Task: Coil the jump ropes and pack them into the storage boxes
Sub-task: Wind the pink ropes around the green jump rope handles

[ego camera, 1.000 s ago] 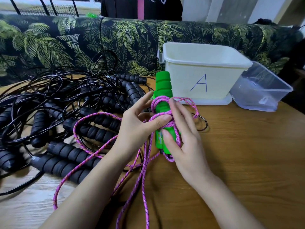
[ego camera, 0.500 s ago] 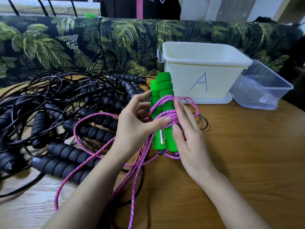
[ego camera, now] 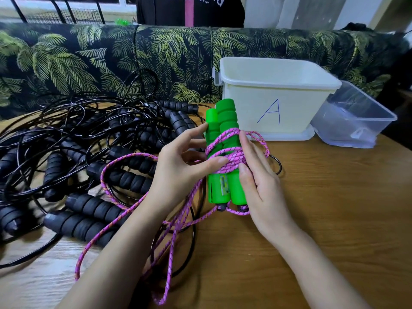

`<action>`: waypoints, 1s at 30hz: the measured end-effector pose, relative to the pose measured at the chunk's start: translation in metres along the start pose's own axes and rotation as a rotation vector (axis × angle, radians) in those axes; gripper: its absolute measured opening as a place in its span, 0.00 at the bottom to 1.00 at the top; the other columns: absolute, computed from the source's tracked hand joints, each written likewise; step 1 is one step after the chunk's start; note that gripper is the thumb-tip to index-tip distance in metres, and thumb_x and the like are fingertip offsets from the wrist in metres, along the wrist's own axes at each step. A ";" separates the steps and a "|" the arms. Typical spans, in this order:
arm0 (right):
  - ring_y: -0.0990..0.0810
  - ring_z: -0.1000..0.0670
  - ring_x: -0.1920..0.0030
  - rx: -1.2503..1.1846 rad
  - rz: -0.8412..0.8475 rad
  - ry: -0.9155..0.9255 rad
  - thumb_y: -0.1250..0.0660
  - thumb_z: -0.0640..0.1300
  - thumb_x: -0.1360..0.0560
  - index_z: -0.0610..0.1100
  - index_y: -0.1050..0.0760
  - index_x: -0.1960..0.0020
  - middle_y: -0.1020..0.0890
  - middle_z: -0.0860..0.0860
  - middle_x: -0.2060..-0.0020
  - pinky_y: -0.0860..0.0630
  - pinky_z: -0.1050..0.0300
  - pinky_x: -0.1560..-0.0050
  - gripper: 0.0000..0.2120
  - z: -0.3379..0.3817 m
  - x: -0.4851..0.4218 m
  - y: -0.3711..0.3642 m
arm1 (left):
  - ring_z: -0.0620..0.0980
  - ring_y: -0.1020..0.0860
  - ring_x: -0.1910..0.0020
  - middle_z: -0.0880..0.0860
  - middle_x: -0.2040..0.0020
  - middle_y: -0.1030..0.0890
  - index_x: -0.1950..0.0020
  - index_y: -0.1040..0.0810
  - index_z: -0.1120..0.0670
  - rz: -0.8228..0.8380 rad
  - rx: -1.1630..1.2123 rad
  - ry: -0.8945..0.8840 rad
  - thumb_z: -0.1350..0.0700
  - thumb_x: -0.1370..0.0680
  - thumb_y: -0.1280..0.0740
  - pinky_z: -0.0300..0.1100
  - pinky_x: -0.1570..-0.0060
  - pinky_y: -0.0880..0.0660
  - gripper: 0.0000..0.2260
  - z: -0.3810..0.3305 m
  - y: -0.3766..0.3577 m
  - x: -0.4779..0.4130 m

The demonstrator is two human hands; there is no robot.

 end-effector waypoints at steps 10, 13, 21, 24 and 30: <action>0.49 0.67 0.25 0.090 0.050 -0.056 0.44 0.55 0.19 0.54 0.50 0.21 0.45 0.62 0.23 0.49 0.74 0.29 0.29 0.005 0.004 -0.001 | 0.41 0.22 0.64 0.48 0.59 0.20 0.43 0.22 0.47 -0.150 -0.055 -0.067 0.49 0.35 0.20 0.33 0.60 0.25 0.23 -0.003 -0.003 0.002; 0.47 0.63 0.24 0.365 -0.013 -0.077 0.42 0.68 0.27 0.51 0.49 0.20 0.43 0.57 0.22 0.41 0.69 0.33 0.42 0.003 0.006 -0.003 | 0.41 0.23 0.65 0.48 0.57 0.21 0.41 0.22 0.49 -0.115 -0.050 -0.070 0.51 0.36 0.22 0.33 0.59 0.25 0.25 -0.001 -0.006 0.002; 0.53 0.67 0.26 0.357 0.019 -0.085 0.41 0.65 0.30 0.52 0.58 0.20 0.47 0.57 0.21 0.45 0.66 0.29 0.46 0.004 0.007 -0.008 | 0.43 0.21 0.65 0.51 0.53 0.21 0.40 0.21 0.46 -0.118 -0.040 -0.146 0.53 0.36 0.20 0.38 0.59 0.24 0.26 0.002 -0.011 0.004; 0.45 0.59 0.24 0.359 -0.041 -0.137 0.33 0.68 0.37 0.54 0.57 0.20 0.45 0.53 0.21 0.36 0.61 0.36 0.55 0.008 0.007 -0.010 | 0.45 0.19 0.63 0.53 0.51 0.21 0.37 0.22 0.48 -0.067 -0.044 -0.178 0.54 0.35 0.20 0.41 0.57 0.21 0.27 0.002 -0.014 0.005; 0.40 0.56 0.27 0.229 -0.125 -0.132 0.23 0.45 0.31 0.49 0.51 0.20 0.37 0.49 0.24 0.43 0.78 0.37 0.50 -0.004 0.004 -0.002 | 0.50 0.17 0.53 0.50 0.45 0.18 0.34 0.25 0.50 0.064 0.059 -0.174 0.59 0.31 0.23 0.41 0.47 0.21 0.27 0.002 -0.012 0.004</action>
Point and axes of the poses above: each hand's wrist, its own x-axis away from the middle knuckle, its own y-axis out of the back of the hand, z = x × y, the point moved 1 cm from there along -x, towards the middle knuckle
